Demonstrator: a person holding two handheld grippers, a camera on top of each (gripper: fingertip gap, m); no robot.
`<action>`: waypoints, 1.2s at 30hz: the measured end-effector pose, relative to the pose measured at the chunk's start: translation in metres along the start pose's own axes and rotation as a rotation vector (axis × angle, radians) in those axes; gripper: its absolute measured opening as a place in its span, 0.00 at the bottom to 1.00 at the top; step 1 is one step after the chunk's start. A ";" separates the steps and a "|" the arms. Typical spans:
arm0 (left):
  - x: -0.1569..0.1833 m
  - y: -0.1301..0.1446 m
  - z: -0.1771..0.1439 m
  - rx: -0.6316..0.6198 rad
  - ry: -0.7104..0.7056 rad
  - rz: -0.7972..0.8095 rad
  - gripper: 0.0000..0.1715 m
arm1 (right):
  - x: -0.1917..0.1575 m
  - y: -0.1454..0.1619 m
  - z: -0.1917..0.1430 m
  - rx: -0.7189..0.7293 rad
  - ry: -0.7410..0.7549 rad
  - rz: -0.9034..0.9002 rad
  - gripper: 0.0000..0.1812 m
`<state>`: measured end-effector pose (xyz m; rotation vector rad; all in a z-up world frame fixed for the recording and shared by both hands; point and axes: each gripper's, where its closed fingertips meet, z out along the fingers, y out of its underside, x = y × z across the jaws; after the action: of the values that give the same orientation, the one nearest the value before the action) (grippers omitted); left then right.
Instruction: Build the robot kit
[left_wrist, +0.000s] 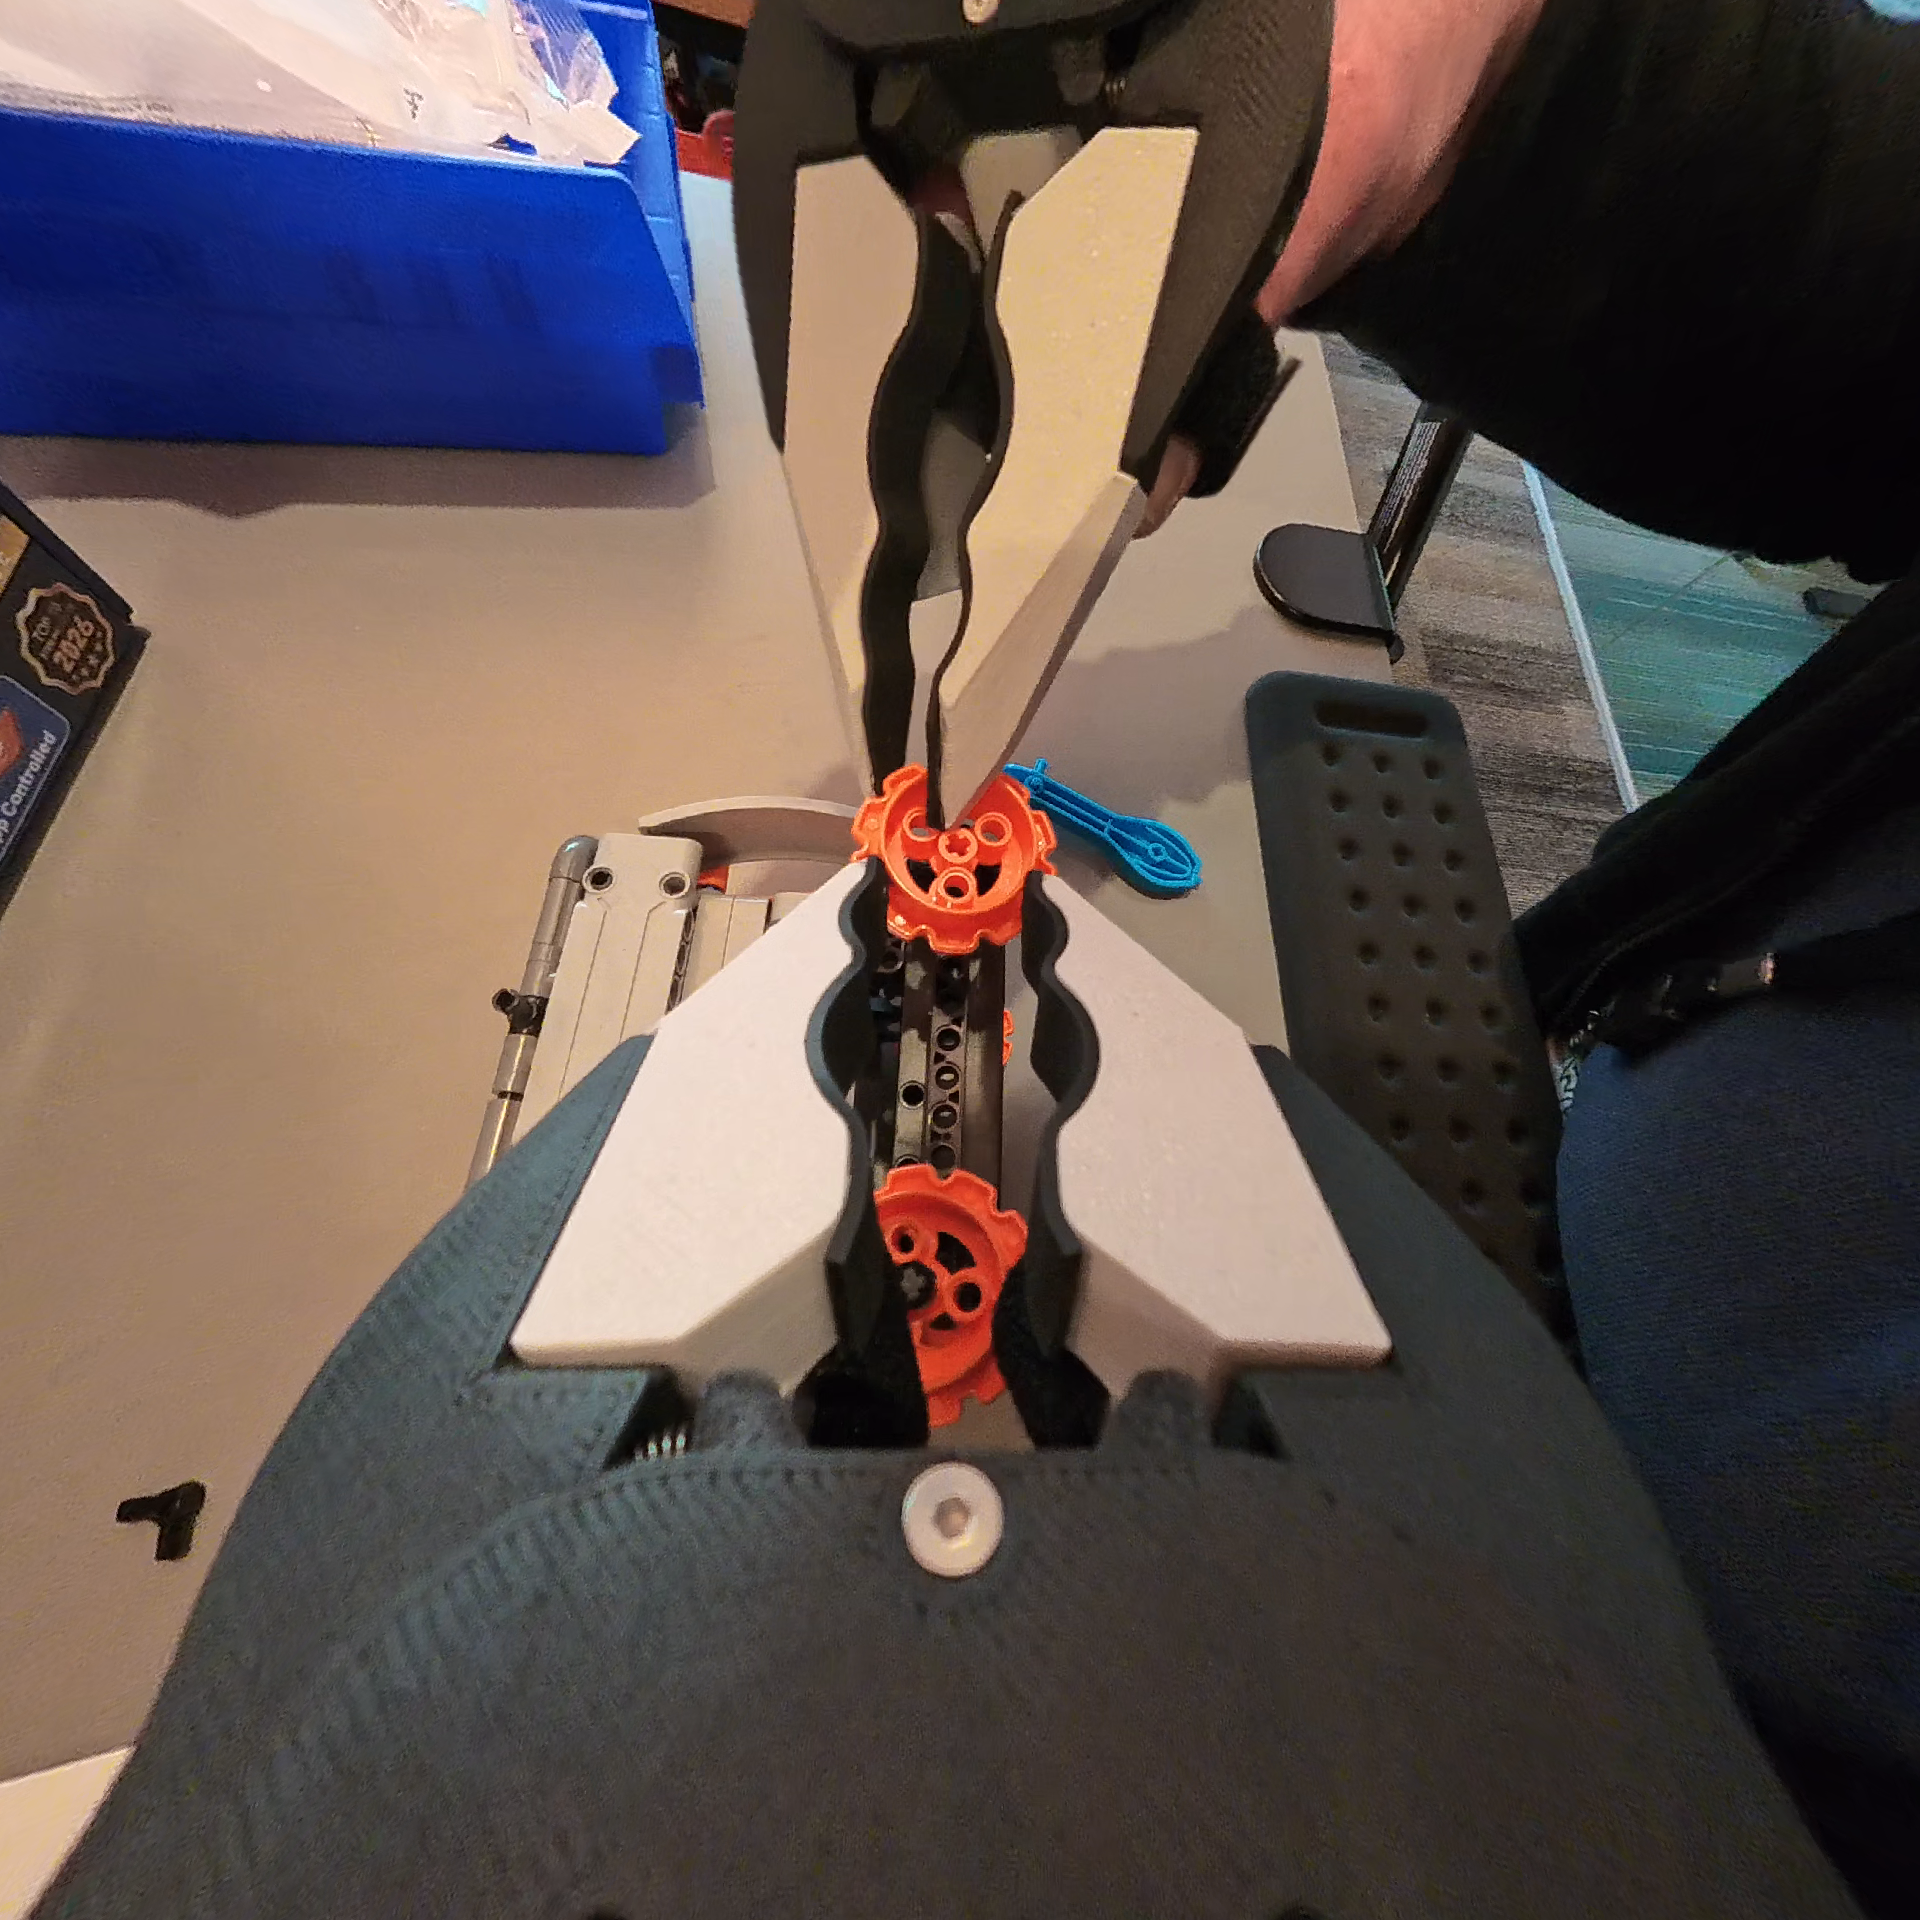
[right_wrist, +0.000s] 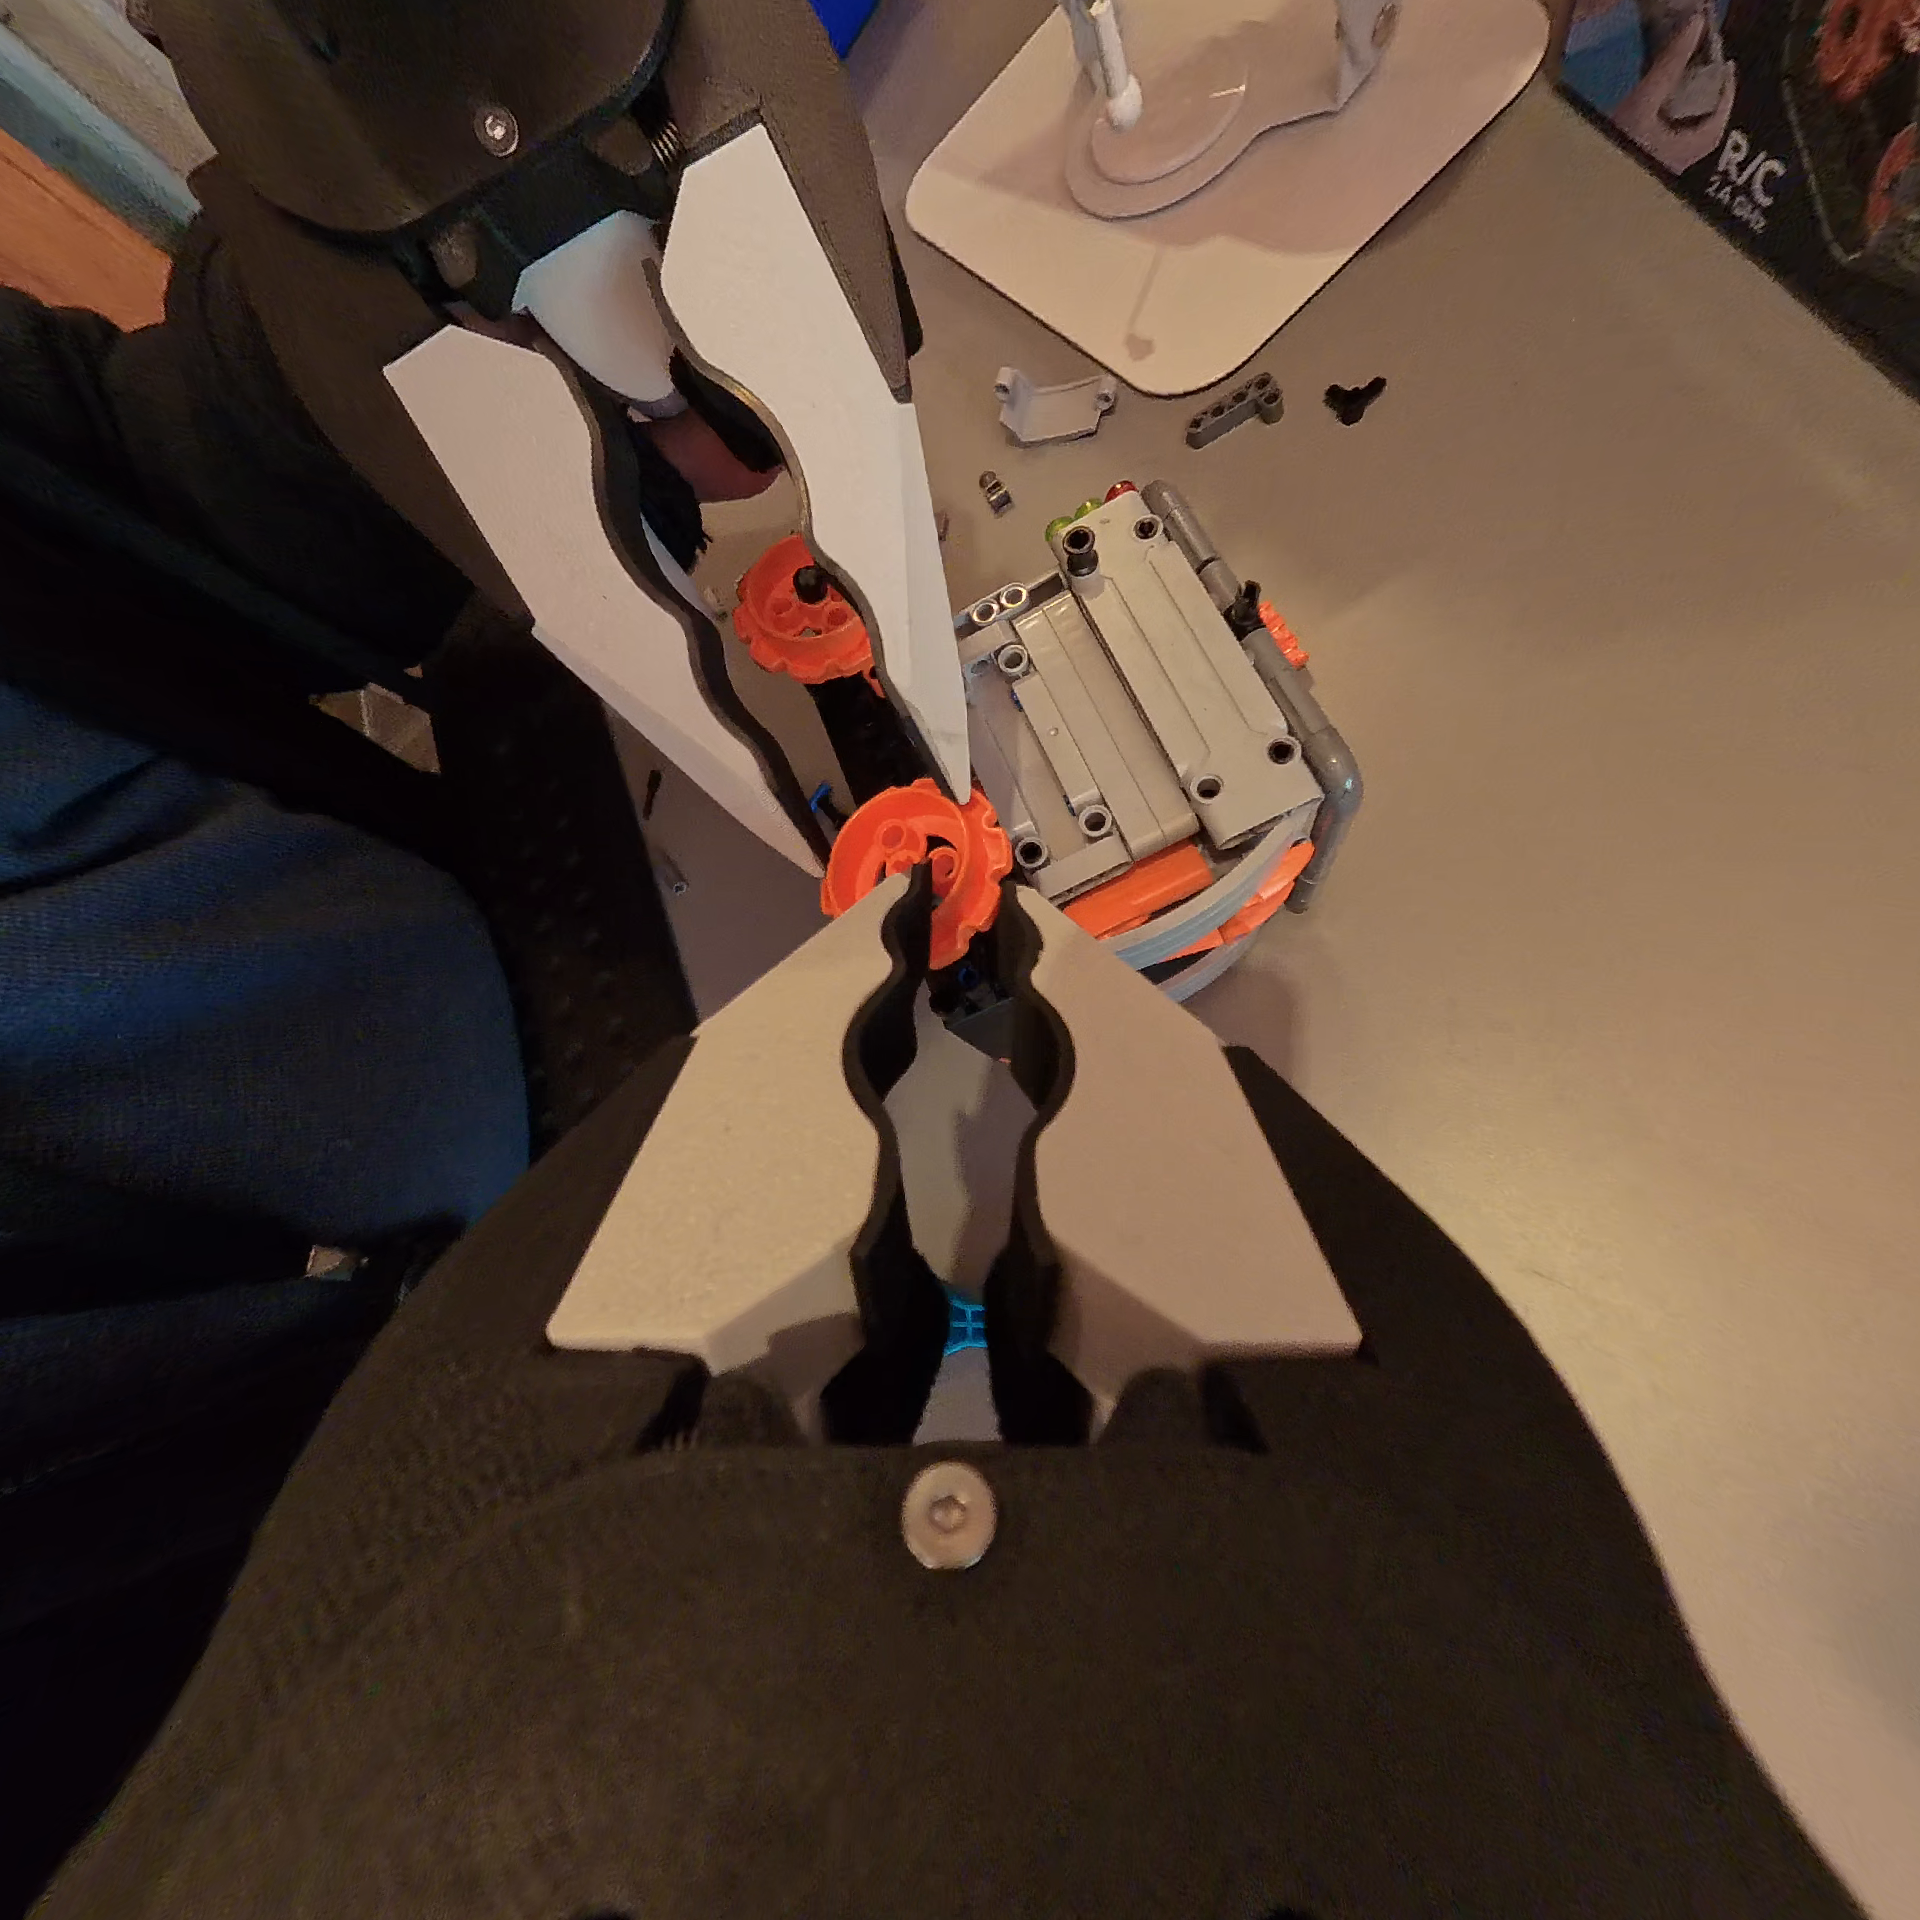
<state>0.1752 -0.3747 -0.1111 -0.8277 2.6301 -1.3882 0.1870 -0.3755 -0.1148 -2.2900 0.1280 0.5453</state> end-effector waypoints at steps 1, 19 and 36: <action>0.000 0.000 0.000 0.000 0.001 0.002 0.15 | 0.000 0.000 0.000 0.011 0.012 0.003 0.05; 0.004 -0.001 0.000 0.016 0.000 0.036 0.15 | -0.002 0.000 0.000 0.115 0.042 0.001 0.06; 0.002 0.003 0.005 -0.042 -0.194 0.166 0.37 | -0.004 -0.001 0.000 0.175 0.032 0.054 0.06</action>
<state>0.1739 -0.3779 -0.1159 -0.6915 2.5219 -1.1546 0.1835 -0.3749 -0.1128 -2.1299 0.2437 0.5051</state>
